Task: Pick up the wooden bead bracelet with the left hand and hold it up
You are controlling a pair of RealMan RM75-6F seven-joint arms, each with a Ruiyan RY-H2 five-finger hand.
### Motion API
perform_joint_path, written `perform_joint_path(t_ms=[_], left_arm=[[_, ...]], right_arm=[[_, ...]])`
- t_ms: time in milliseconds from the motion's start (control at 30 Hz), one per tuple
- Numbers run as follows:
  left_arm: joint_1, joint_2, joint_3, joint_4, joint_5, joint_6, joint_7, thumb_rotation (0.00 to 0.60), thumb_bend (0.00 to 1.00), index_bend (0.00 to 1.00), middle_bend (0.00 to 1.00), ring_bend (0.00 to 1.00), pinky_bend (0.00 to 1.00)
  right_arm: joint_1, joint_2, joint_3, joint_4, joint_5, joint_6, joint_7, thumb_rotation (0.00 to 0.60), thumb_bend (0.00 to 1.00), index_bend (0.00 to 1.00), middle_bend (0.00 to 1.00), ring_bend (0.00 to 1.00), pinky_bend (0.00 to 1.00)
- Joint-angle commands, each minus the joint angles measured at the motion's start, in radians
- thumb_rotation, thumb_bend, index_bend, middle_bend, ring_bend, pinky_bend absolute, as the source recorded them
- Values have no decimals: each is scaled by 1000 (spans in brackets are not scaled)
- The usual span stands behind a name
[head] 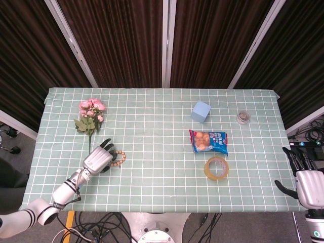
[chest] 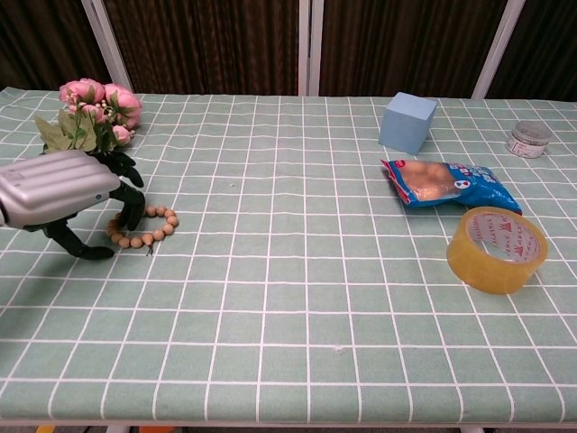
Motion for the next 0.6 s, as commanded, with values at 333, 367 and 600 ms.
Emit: perform_joint_path(t_ms=[333, 367, 600], left_arm=[[-15, -9, 16, 12, -16, -13, 9, 600, 313, 491, 513, 213, 105], [-15, -11, 16, 14, -21, -14, 17, 600, 312, 491, 513, 213, 106], [-18, -22, 20, 16, -39, -28, 45, 600, 307, 506, 521, 219, 108]], right_arm=[[-4, -3, 0, 9, 7, -1, 10, 600, 59, 70, 165, 56, 187], [-4, -3, 1, 10, 8, -3, 11, 600, 59, 70, 165, 56, 187], [1, -6, 2, 17, 8, -10, 19, 600, 59, 71, 165, 56, 187]])
